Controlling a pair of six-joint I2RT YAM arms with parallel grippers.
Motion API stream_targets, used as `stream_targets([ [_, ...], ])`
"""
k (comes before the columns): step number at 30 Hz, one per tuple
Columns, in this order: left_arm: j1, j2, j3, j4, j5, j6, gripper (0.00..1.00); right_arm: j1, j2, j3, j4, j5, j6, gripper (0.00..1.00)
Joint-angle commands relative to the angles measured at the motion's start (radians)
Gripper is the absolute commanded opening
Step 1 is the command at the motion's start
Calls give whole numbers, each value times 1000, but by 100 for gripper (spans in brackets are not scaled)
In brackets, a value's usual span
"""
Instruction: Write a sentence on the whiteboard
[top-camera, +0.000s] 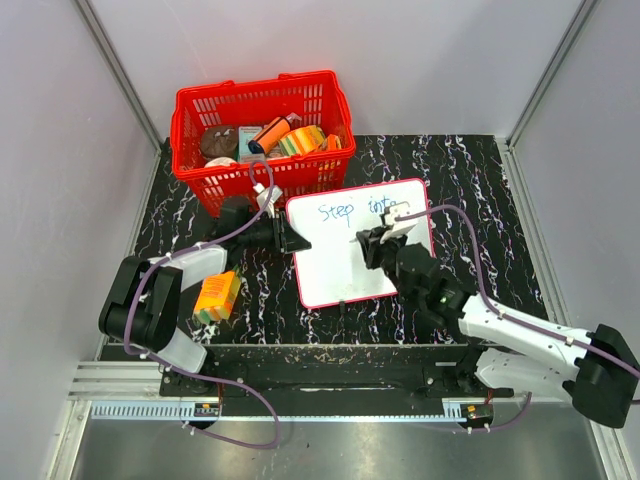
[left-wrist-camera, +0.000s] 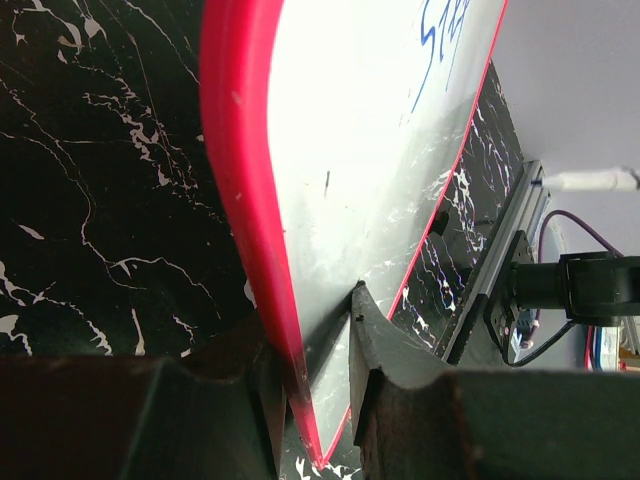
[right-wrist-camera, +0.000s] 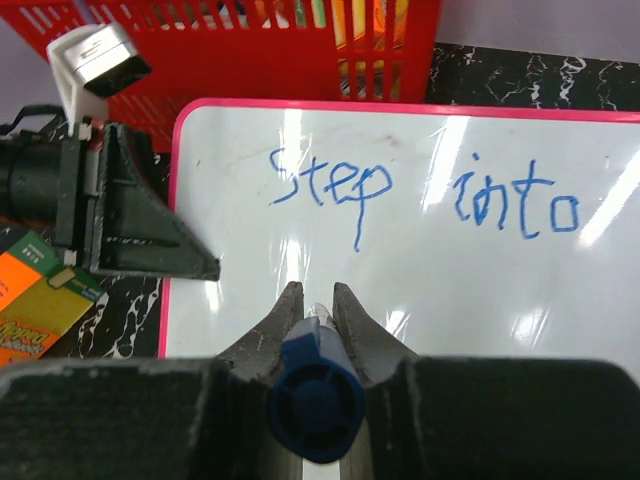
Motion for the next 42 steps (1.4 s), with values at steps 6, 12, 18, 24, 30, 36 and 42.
stream_targets([
  [6,-33,53,-4,-102,-207,178,0,157,-22,-39,126,211,-112,0],
  [12,-33,59,0,-117,-232,175,0,157,-34,-51,146,214,-114,0],
  [18,-33,50,0,-125,-256,175,0,158,-31,-48,139,195,-107,0],
  [24,-32,33,-9,-117,-263,175,0,119,4,15,76,160,-100,0],
  [30,-32,36,-7,-122,-261,175,0,-107,-63,27,18,-82,14,0],
  [36,-32,39,-4,-123,-264,175,0,-164,-121,21,-15,-124,23,0],
  [42,-30,52,3,-136,-276,173,0,-164,-147,-3,-13,-122,28,0],
])
